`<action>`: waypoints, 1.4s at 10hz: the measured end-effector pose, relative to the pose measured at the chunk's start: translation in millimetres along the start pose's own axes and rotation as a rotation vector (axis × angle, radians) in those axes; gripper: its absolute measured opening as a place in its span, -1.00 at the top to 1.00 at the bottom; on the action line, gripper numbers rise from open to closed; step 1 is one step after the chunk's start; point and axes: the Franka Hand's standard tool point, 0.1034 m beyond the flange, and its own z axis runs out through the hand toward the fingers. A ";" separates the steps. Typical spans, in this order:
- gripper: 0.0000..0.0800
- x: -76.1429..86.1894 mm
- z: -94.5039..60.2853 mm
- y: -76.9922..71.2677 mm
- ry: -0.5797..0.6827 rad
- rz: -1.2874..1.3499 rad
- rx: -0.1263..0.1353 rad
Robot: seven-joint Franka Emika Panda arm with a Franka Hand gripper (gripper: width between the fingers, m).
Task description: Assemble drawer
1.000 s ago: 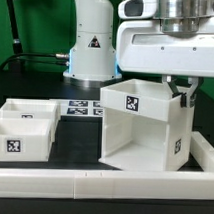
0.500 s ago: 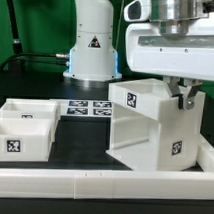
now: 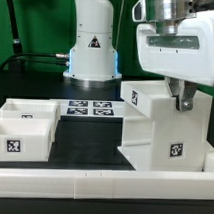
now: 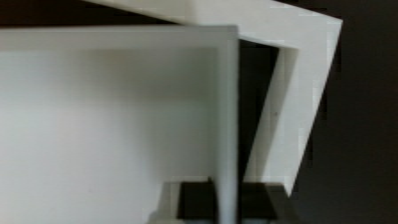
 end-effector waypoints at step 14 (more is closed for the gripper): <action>0.90 6.2 5.3 -38.0 -0.034 0.169 -0.032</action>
Offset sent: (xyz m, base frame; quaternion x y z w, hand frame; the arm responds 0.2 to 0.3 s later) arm 0.0252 -0.0014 -0.0102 -0.0335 -0.0054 0.1768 0.9837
